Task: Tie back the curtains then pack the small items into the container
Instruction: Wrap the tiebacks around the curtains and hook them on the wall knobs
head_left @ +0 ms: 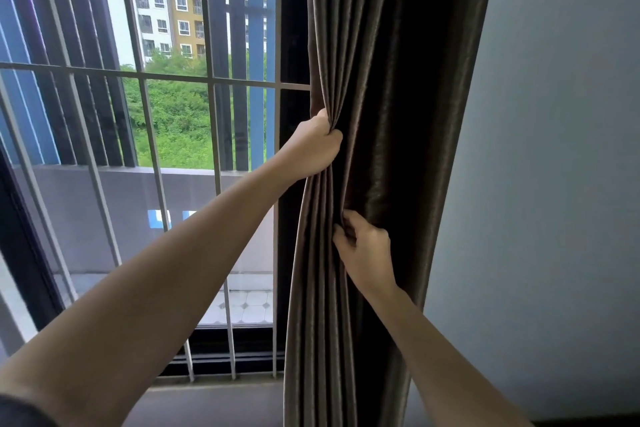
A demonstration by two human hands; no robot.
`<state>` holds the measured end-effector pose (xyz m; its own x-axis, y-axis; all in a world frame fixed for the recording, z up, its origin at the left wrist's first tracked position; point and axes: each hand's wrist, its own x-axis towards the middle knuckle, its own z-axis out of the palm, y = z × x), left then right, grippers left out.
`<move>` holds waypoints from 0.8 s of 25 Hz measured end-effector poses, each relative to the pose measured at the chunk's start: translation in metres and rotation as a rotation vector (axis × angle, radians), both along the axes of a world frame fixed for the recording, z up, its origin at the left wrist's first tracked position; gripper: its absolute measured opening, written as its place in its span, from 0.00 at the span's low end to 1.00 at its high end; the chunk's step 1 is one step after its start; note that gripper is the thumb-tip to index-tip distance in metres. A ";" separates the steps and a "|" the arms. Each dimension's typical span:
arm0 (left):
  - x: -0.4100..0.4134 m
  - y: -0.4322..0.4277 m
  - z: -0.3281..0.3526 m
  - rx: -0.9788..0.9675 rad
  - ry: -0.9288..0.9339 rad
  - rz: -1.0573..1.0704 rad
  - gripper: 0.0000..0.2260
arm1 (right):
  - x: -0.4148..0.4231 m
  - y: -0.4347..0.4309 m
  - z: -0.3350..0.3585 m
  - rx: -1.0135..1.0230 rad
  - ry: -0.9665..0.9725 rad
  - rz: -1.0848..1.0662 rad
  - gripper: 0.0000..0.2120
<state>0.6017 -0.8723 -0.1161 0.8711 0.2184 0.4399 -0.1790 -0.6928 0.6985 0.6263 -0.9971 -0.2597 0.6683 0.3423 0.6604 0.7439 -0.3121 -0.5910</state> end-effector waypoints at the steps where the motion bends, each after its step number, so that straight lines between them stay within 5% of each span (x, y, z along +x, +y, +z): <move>1: 0.000 0.000 0.000 -0.003 0.002 0.000 0.20 | -0.002 0.000 0.000 0.005 -0.014 0.013 0.13; 7: -0.003 -0.013 0.003 -0.035 0.028 -0.013 0.15 | -0.002 0.005 -0.002 -0.047 -0.069 -0.012 0.14; 10: 0.000 -0.017 0.001 0.089 0.007 0.043 0.21 | -0.011 0.003 -0.008 -0.102 -0.004 0.043 0.16; 12: 0.002 -0.017 0.000 0.152 -0.013 0.106 0.14 | -0.017 -0.008 -0.002 -0.154 -0.001 0.081 0.17; 16: -0.004 -0.016 0.001 0.101 0.004 0.100 0.14 | -0.001 -0.034 0.045 0.214 -0.470 -0.350 0.22; 18: -0.008 -0.019 0.000 0.071 -0.009 0.066 0.11 | 0.013 -0.048 0.085 0.330 -0.286 -0.447 0.33; 20: -0.010 -0.022 0.000 0.052 -0.018 0.044 0.07 | 0.029 -0.052 0.105 0.240 -0.015 -0.344 0.35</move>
<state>0.5913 -0.8944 -0.1164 0.8531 0.2332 0.4668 -0.1593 -0.7355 0.6585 0.6557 -1.0489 -0.1549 0.7064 -0.0641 0.7049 0.6296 -0.3981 -0.6671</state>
